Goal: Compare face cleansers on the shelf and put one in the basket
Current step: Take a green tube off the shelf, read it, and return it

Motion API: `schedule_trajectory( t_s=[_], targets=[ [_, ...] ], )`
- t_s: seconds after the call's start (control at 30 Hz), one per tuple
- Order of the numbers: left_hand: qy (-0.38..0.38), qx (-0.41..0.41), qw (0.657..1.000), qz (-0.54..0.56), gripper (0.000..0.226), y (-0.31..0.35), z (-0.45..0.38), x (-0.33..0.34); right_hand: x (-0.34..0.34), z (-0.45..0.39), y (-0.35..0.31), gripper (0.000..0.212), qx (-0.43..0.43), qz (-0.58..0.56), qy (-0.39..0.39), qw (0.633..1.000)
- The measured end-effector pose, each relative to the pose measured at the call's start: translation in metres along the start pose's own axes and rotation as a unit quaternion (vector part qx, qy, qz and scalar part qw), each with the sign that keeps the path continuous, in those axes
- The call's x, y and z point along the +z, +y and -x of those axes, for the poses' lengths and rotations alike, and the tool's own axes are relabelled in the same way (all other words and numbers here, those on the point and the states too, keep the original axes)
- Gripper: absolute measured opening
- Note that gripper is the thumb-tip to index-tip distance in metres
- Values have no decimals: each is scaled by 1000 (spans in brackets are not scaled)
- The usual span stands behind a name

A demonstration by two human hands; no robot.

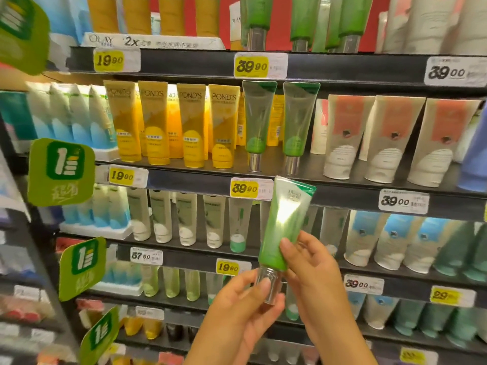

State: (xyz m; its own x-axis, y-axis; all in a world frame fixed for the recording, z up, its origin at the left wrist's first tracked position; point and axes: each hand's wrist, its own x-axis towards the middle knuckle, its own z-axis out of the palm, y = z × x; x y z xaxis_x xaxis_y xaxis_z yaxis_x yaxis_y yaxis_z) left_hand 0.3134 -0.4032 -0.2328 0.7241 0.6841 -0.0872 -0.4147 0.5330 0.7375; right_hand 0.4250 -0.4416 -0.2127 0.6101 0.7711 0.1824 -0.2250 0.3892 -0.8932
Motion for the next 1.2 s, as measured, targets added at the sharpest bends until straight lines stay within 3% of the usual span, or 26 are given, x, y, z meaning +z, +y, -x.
schedule_trajectory(
  t_s=[0.1,0.37,0.57,0.97,1.2],
  targets=[
    [-2,-24,999,34,24,3,3,-5,6,3,7,56,2,-17,24,1000],
    [14,-90,990,104,40,2,12,-10,9,12,13,46,7,-59,39,997],
    [-4,-79,992,98,27,2,12,-11,9,15,12,44,-5,-56,26,998],
    [-27,-26,998,56,35,7,12,-18,16,19,6,41,-16,58,-35,998],
    [-46,-49,995,80,28,13,13,-17,17,18,5,39,-10,-37,-37,999]
  ],
)
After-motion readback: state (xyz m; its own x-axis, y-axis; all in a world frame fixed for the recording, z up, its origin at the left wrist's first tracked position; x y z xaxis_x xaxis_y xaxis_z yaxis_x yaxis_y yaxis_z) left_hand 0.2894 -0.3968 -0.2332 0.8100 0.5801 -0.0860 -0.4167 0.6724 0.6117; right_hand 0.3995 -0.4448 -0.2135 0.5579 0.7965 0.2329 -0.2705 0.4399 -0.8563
